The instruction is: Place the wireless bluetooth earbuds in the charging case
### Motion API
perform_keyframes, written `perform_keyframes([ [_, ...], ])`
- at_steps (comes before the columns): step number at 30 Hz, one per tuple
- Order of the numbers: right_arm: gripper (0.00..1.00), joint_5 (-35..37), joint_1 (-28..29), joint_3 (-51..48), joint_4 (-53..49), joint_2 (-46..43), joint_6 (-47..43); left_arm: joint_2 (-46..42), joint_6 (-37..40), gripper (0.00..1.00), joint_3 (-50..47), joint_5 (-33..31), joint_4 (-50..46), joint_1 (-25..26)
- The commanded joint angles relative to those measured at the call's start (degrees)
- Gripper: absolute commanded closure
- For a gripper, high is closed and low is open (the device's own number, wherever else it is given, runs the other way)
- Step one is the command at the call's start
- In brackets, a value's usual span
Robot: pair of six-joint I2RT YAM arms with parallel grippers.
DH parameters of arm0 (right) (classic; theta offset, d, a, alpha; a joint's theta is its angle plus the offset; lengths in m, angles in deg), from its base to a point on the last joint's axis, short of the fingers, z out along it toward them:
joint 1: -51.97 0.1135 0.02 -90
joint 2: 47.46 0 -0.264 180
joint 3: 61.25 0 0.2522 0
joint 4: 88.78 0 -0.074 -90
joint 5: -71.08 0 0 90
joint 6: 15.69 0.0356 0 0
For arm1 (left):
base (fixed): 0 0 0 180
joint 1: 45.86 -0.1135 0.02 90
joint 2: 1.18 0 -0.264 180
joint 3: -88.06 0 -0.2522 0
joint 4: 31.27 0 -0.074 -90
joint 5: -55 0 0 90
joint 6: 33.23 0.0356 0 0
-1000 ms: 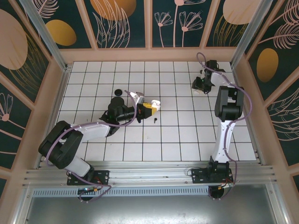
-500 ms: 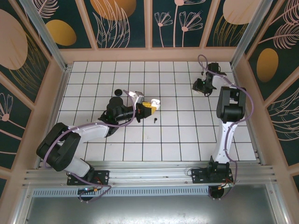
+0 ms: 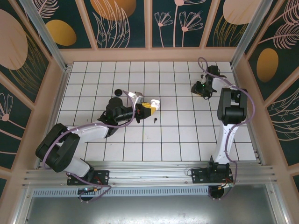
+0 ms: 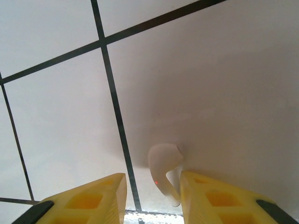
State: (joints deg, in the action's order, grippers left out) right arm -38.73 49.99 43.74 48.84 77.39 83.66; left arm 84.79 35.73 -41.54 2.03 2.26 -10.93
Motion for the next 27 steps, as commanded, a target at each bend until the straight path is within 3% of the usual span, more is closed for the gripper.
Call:
perform_keyframes([
  [1, 0.65, -2.51, 1.49, -1.07, -4.73, -1.88, 1.68, -1.53, 0.46, 1.0, -0.78, 0.77, 1.65, 0.17],
  [13, 0.65, 2.84, 1.52, 4.56, -10.47, -2.59, 2.59, -2.3, 1.36, 1.0, -0.94, 0.35, 0.57, 0.18],
  [27, 0.67, 2.91, -0.18, 7.96, -9.4, -0.29, 5.52, -1.47, 2.58, 1.0, 0.16, 0.39, -0.61, 0.15],
])
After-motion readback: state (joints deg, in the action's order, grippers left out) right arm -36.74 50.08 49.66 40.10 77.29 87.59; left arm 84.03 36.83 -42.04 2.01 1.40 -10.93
